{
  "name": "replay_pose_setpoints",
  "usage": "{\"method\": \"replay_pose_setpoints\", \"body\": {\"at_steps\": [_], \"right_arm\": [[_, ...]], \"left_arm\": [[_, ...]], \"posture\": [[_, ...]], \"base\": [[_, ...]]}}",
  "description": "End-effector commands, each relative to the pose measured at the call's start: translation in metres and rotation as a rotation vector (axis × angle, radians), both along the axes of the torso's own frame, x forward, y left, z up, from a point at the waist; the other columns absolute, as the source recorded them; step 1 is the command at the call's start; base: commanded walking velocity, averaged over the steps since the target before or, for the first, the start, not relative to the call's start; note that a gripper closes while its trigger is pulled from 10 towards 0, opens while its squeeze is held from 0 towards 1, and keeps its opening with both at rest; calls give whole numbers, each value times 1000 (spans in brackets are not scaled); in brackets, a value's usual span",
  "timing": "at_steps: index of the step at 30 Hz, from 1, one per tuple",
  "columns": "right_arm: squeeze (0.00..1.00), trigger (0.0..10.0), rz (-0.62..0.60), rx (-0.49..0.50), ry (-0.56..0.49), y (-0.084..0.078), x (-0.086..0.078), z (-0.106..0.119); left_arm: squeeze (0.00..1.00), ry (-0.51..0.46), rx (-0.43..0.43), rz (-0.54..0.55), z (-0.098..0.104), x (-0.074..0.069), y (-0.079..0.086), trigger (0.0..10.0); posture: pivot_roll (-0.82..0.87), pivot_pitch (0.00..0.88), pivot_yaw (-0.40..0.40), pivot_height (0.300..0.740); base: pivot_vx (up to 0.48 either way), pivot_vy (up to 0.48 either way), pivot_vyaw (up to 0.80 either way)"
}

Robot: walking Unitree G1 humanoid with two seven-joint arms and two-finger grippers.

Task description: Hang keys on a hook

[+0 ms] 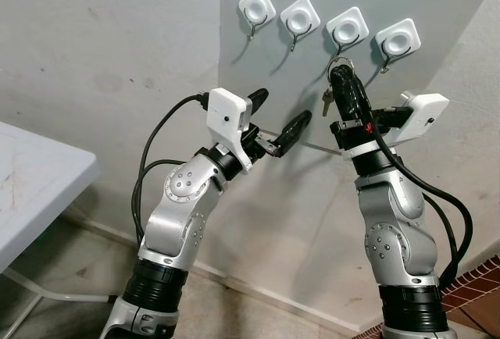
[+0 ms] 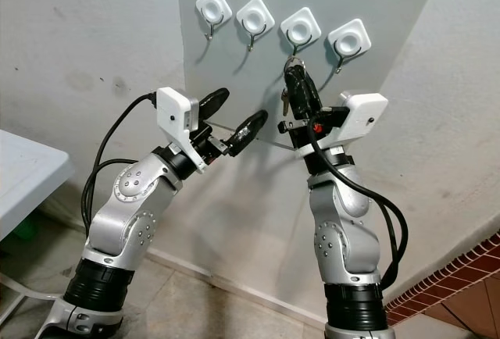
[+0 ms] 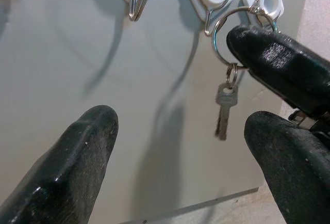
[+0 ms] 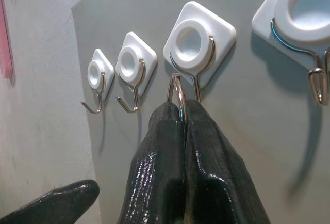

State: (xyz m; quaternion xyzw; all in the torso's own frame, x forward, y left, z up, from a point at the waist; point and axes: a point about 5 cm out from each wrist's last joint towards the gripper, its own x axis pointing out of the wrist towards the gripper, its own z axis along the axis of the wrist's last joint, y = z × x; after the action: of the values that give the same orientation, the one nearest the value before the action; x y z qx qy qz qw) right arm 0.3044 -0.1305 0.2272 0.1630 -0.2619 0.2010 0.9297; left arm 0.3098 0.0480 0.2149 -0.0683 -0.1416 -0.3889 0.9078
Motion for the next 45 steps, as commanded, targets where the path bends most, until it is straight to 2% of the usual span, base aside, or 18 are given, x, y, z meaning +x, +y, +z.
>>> {"method": "replay_pose_setpoints", "body": {"at_steps": [1,16,24,32,40,41,42,45], "right_arm": [[0,10000,-6,19,-40,-3,-2,12],[0,10000,11,36,-37,-1,0,14],[0,10000,32,117,-1,-2,1,13],[0,10000,63,262,45,-7,5,14],[0,10000,66,261,57,-9,4,11],[216,10000,71,264,57,-8,4,11],[1000,10000,72,268,60,-9,4,10],[1000,10000,73,273,63,-9,4,10]], "left_arm": [[0,-31,-2,-35,10,-3,-6,10000],[0,-27,-12,-33,12,-3,-6,10000],[0,-23,-18,-26,13,-3,-5,10000],[0,-20,-28,-23,14,-3,-5,10000],[0,-18,-36,-21,16,-2,-6,10000],[0,-16,-37,-20,16,-2,-6,10000],[0,-14,-40,-20,16,-2,-5,10000],[0,-14,-40,-20,16,-2,-5,10000]], "posture": [[3,0,-60,740],[9,0,-63,740],[9,0,-66,740],[9,3,-67,740],[9,3,-67,740],[9,3,-67,740],[8,6,-67,740],[8,6,-67,740]], "base": [[0,0,0],[0,0,0],[0,0,0],[0,0,0],[0,0,0],[0,0,0],[0,0,0],[0,0,0]]}}
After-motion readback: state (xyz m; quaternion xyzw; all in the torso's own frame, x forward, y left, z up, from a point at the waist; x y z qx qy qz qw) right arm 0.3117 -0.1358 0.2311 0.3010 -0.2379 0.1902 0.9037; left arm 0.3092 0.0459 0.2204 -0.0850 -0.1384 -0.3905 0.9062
